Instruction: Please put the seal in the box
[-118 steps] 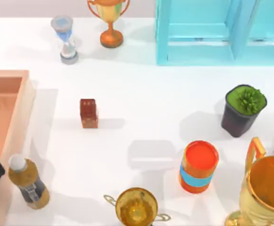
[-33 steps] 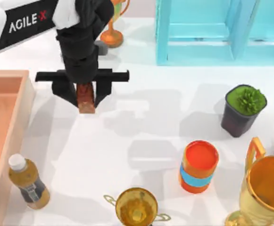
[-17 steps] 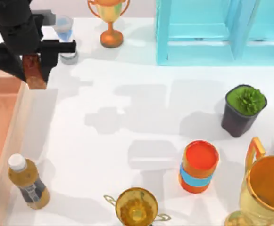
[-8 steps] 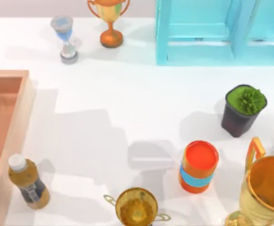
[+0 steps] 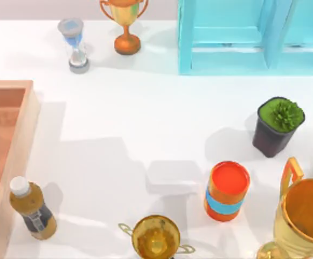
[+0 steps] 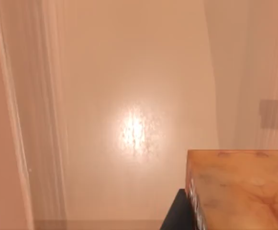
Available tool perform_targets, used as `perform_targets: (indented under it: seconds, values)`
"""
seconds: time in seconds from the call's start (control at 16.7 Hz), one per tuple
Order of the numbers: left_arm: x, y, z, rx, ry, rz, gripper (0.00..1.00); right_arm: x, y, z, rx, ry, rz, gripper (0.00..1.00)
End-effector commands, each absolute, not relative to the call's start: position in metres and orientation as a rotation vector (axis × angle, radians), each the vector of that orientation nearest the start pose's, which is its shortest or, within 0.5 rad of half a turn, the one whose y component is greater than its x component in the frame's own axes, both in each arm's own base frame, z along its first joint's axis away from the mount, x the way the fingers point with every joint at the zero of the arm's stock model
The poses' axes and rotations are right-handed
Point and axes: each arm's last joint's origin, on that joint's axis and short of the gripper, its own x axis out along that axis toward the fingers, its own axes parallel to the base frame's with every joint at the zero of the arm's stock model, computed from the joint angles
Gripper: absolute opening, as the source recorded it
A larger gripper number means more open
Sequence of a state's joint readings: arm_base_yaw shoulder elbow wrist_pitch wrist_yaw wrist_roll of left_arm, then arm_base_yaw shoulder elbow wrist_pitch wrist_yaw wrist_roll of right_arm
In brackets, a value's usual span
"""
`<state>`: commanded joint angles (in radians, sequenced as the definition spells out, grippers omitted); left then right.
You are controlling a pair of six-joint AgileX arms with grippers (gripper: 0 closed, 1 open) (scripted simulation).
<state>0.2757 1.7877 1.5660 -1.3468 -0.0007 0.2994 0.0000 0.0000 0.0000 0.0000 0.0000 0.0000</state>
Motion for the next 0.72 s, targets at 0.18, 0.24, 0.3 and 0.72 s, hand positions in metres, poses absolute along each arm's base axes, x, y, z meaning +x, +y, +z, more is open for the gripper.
perform_targets:
  seconds: [0.18,0.24,0.3,0.72]
  values:
    - [0.323,0.094,0.258,0.023,1.572,-0.02,0.0,0.106,-0.001,0.16,0.0,0.0,0.0,1.0]
    - [0.324,0.093,0.253,0.024,1.57,-0.021,0.0,0.106,-0.001,0.16,0.0,0.0,0.0,1.0]
    - [0.324,0.094,0.246,0.024,1.568,-0.02,0.0,0.106,-0.001,0.16,0.0,0.0,0.0,1.0]
    - [0.322,0.095,0.199,0.017,1.569,-0.015,0.0,0.106,-0.001,0.16,0.0,0.0,0.0,1.0]
